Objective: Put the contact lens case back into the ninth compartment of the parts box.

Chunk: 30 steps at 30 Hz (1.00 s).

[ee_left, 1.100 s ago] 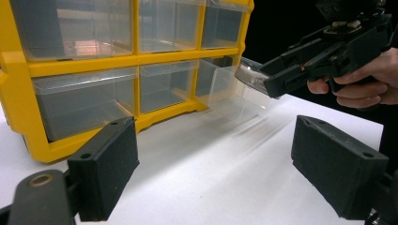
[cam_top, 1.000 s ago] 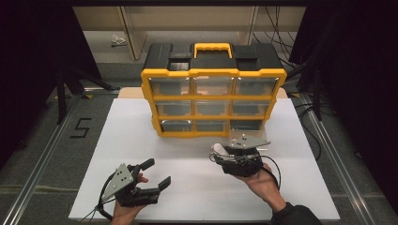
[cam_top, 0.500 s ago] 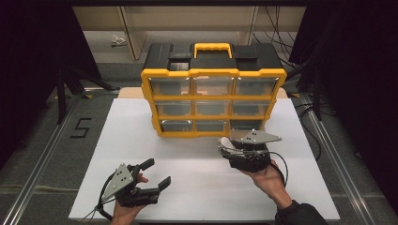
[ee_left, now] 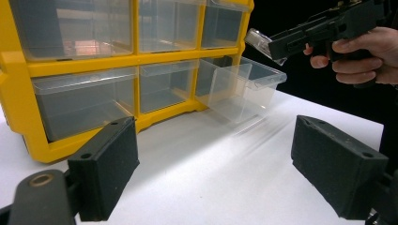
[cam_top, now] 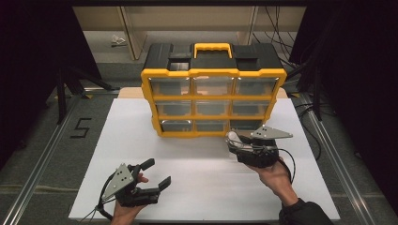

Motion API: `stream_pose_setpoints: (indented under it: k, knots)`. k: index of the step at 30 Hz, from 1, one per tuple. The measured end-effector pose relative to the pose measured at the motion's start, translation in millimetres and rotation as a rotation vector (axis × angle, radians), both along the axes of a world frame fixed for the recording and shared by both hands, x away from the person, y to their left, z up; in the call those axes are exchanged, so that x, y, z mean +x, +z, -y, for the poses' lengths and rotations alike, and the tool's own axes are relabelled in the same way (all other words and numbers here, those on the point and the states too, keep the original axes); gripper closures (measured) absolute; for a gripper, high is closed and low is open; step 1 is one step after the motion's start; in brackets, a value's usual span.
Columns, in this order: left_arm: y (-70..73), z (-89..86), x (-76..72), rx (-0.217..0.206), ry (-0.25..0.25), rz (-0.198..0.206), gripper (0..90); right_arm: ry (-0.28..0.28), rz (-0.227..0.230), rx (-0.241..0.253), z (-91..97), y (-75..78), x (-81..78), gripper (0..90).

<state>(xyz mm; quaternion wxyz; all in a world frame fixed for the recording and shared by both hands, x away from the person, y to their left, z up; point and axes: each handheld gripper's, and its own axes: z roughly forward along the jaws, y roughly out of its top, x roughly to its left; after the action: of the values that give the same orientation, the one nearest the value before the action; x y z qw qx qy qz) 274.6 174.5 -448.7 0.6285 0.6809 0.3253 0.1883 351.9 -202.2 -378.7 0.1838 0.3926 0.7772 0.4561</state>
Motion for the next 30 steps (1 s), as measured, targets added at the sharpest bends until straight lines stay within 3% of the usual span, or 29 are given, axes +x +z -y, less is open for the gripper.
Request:
stream_pose_setpoints:
  k: [30]
  knots:
    - [0.1, -0.2, -0.3, 0.000, 0.003, 0.002, 14.8, -0.088, 0.008, 0.043, 29.0, 4.3, 9.6, 49.6]
